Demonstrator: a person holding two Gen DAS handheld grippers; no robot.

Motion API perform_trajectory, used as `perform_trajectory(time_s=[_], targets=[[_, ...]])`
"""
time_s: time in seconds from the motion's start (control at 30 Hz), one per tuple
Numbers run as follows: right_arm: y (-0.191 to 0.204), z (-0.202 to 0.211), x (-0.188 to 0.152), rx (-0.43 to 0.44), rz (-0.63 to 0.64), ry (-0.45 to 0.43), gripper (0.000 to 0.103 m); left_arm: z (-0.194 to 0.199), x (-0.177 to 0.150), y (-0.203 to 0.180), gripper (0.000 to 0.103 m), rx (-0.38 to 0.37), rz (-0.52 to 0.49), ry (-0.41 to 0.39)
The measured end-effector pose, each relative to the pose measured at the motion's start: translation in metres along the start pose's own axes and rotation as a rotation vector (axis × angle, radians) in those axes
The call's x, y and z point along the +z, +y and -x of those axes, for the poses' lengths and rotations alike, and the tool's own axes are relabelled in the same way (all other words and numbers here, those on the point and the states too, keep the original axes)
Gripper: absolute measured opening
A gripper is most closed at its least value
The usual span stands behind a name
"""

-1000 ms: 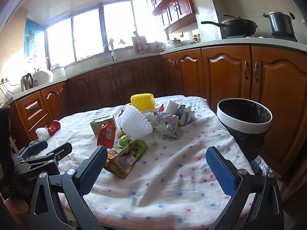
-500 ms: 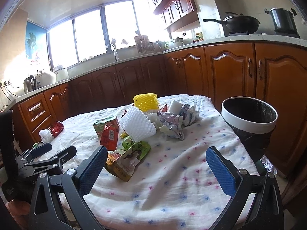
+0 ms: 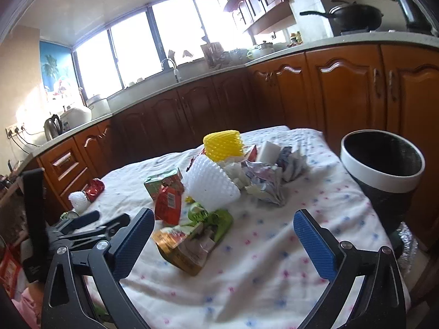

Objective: Collect trash
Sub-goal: 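Grasp the orange snack bag with the left tool while the right tool grasps the white foam net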

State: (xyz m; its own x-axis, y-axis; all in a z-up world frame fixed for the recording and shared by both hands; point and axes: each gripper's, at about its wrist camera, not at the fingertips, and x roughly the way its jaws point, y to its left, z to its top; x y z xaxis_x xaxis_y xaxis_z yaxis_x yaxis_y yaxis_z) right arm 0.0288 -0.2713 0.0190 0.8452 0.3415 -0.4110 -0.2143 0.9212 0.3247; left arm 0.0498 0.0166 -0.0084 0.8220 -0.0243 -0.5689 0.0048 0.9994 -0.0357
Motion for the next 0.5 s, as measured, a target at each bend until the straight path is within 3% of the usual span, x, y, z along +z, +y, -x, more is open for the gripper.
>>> perform_trajectory(time_s=[0.17, 0.43, 0.5], targets=[[0.002, -0.03, 0.014, 0.042, -0.003, 0.053, 0.083, -0.029, 0.011, -0.001, 0.08, -0.028, -0.011, 0.071], [0.009, -0.08, 0.03, 0.08, 0.024, 0.133, 0.075, -0.077, 0.025, 0.0, 0.059, -0.069, -0.004, 0.178], [0.01, -0.09, 0.031, 0.078, 0.039, 0.148, 0.073, -0.086, 0.028, 0.0, 0.058, -0.091, 0.004, 0.203]])
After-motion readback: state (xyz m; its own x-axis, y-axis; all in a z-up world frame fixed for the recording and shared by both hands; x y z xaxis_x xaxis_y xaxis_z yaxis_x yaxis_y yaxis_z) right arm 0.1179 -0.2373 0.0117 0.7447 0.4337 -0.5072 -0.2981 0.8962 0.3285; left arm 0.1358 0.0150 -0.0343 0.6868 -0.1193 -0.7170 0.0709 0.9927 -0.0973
